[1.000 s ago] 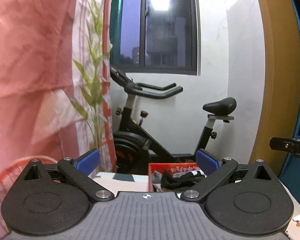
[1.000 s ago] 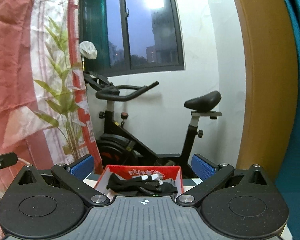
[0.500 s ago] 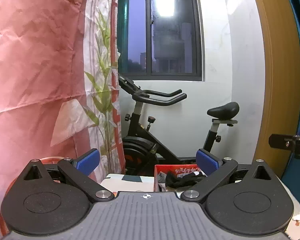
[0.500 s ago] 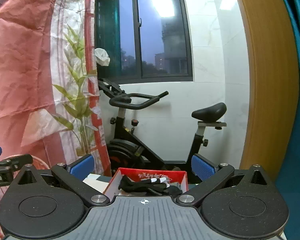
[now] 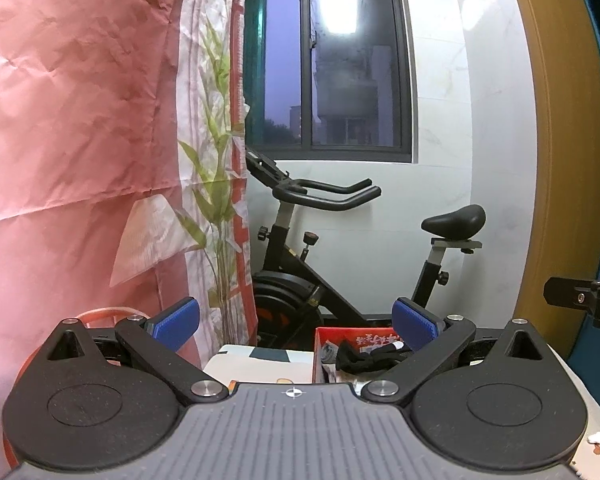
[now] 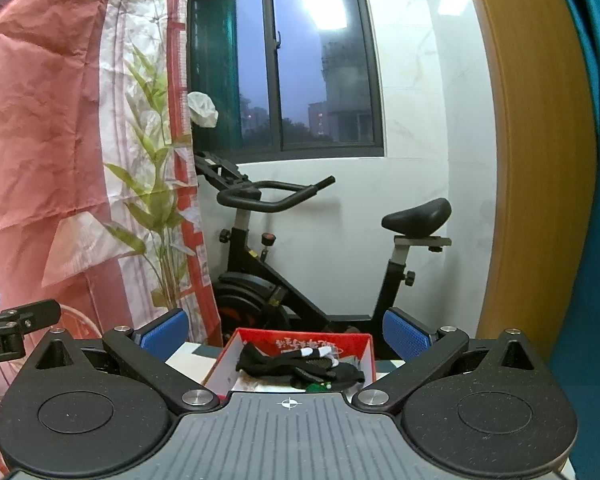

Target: Organize soft objects

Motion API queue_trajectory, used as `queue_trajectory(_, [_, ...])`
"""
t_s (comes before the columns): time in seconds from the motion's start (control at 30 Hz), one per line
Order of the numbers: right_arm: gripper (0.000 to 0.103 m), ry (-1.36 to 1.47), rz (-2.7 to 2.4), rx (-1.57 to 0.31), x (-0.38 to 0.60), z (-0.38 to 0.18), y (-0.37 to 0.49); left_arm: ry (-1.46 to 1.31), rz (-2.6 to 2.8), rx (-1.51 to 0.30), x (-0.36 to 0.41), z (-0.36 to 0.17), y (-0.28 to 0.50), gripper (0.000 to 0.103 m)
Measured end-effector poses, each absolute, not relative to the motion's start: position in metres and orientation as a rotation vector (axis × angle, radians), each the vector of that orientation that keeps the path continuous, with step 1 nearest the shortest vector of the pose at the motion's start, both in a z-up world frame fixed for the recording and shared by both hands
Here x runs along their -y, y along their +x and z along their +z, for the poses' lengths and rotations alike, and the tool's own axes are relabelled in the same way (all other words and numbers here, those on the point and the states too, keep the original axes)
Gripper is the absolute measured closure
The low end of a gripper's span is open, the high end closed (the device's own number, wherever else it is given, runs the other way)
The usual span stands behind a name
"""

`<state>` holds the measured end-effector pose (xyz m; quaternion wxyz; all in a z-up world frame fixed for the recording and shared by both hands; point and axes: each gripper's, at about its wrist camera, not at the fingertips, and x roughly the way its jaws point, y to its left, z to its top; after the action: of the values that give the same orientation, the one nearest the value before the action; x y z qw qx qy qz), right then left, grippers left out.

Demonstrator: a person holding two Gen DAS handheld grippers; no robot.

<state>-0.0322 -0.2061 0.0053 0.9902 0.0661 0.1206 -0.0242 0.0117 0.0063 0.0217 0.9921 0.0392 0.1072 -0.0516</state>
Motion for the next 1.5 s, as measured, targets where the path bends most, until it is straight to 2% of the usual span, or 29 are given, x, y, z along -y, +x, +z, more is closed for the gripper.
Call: queue_trajectory(1.5, [0.000,0.092,-0.078,-0.241,0.2001,-0.0011,-0.0307,0.059,-0.123,-0.240,-0.0084,0.0117,0.0134,0.000])
